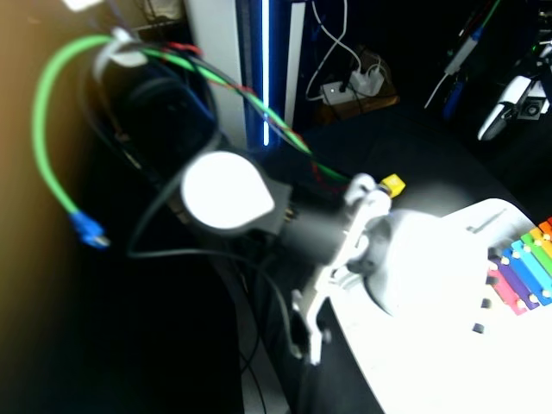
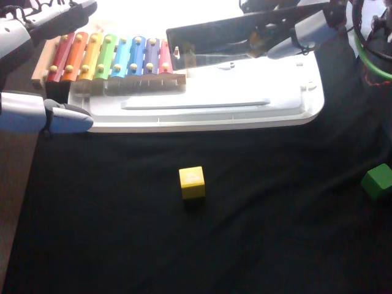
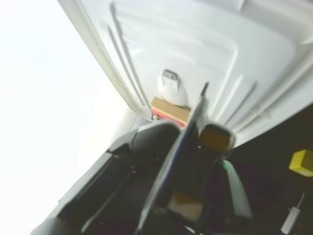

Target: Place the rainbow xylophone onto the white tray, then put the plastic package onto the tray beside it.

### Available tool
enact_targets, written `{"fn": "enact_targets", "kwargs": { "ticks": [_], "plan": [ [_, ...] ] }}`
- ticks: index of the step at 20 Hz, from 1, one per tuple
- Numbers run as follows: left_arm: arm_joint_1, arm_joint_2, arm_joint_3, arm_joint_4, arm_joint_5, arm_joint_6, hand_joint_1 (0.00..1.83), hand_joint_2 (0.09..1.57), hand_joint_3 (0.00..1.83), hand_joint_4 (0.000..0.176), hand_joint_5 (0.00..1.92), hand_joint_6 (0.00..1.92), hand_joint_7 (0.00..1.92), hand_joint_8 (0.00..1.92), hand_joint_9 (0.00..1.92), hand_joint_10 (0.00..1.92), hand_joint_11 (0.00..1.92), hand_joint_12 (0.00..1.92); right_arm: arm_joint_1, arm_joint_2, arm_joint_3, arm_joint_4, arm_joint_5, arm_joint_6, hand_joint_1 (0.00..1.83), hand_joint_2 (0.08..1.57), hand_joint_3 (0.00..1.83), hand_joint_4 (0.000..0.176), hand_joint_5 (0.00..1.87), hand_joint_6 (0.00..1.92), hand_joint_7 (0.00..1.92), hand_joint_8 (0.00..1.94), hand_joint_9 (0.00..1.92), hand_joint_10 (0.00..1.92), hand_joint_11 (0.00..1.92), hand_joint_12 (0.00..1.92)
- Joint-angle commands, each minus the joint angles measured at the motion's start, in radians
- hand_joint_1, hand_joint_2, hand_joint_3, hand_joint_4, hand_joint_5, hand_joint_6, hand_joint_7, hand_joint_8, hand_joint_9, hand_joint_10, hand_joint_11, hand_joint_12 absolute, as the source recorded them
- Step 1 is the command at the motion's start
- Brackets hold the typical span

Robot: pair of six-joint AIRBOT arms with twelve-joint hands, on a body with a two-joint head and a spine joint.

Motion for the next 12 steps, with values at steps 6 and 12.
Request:
{"fn": "enact_targets", "kwargs": {
  "ticks": [6, 12],
  "plan": [
    [-0.022, -0.002, 0.002, -0.011, -0.147, -0.013, 0.79, 0.92, 0.0, 0.0, 0.0, 0.0, 0.2, 0.0, 0.28, 0.01, 0.0, 0.81, 0.015, -0.055, 0.075, 0.067, -0.013, 0.02, 1.37, 1.12, 0.0, 0.0, 0.82, 1.0, 0.94, 1.02, 1.06, 1.14, 0.92, 1.14],
    [-0.037, -0.01, 0.001, 0.009, -0.139, -0.025, 0.81, 0.92, 0.0, 0.0, 0.0, 0.0, 0.2, 0.0, 0.29, 0.01, 0.0, 0.78, -0.005, -0.076, 0.113, 0.024, -0.067, 0.067, 1.26, 1.16, 0.0, 0.0, 0.86, 0.89, 0.96, 1.28, 0.93, 1.15, 0.74, 1.62]
  ]
}}
